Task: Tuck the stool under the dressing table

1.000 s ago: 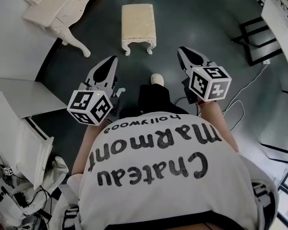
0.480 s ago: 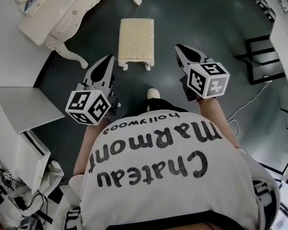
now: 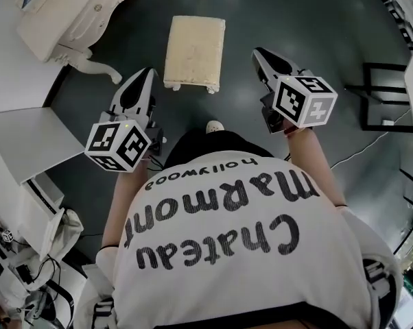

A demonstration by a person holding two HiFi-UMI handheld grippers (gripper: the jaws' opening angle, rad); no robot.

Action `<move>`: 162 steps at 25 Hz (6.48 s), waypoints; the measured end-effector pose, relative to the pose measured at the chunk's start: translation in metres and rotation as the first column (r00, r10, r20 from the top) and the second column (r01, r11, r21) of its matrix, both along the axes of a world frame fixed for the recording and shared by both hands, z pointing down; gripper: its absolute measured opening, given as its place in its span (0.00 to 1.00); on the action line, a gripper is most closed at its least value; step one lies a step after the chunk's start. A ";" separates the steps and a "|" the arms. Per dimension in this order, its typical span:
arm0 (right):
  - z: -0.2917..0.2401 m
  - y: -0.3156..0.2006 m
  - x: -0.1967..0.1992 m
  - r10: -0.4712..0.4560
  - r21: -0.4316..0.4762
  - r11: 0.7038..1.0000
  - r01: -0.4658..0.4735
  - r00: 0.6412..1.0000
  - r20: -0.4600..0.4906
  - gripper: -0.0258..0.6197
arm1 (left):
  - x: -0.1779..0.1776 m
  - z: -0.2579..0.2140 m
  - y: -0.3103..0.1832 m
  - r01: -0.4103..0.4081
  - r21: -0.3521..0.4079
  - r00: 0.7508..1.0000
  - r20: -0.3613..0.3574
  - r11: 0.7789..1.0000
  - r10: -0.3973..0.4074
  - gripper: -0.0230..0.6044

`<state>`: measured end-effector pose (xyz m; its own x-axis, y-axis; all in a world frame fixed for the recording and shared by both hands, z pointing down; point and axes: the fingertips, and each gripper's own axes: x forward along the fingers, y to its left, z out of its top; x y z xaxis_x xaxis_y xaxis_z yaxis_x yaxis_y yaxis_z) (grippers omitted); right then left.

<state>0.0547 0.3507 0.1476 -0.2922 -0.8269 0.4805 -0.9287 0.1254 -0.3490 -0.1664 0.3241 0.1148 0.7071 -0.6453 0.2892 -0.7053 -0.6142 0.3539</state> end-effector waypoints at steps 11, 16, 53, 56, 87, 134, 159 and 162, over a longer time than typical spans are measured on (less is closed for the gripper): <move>0.141 -0.016 -0.011 -0.033 -0.238 0.970 0.051 0.996 0.077 0.09 | -0.026 0.153 -0.025 0.128 -0.277 0.976 0.208 0.952 -0.071 0.07; 0.211 -0.028 -0.020 -0.078 -0.333 0.937 0.104 0.993 0.090 0.09 | -0.033 0.235 -0.048 0.124 -0.410 0.961 0.277 0.903 -0.006 0.07; 0.471 -0.037 -0.060 -0.005 -0.772 0.588 0.241 0.956 0.294 0.43 | -0.015 0.511 -0.093 -0.157 -0.883 0.733 0.197 0.443 0.651 0.45; 0.474 -0.035 -0.056 -0.010 -0.791 0.576 0.204 0.970 0.242 0.33 | -0.016 0.511 -0.094 -0.157 -0.897 0.714 0.187 0.414 0.675 0.45; 0.472 -0.131 -0.049 -0.150 -0.853 0.522 0.022 0.986 -0.066 0.27 | -0.014 0.510 -0.169 -0.222 -0.813 0.756 0.205 0.538 0.622 0.45; 0.478 -0.417 0.030 -0.560 -0.597 0.656 0.461 0.828 0.024 0.31 | 0.058 0.507 -0.323 0.547 -0.653 0.835 0.474 0.525 -0.280 0.41; 0.482 -0.502 0.006 -0.512 -0.518 0.744 0.422 0.858 -0.038 0.32 | 0.037 0.506 -0.396 0.644 -0.497 0.765 0.394 0.582 -0.510 0.41; 0.481 -0.512 0.002 -0.509 -0.490 0.764 0.420 0.859 -0.056 0.32 | 0.033 0.505 -0.405 0.647 -0.492 0.762 0.391 0.582 -0.517 0.41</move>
<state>0.0565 -0.1609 0.6291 -0.4583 -0.2923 0.8393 -0.8471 0.4296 -0.3130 -0.1331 -0.0807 0.6203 0.1283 -0.5595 0.8188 -0.9257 0.2287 0.3013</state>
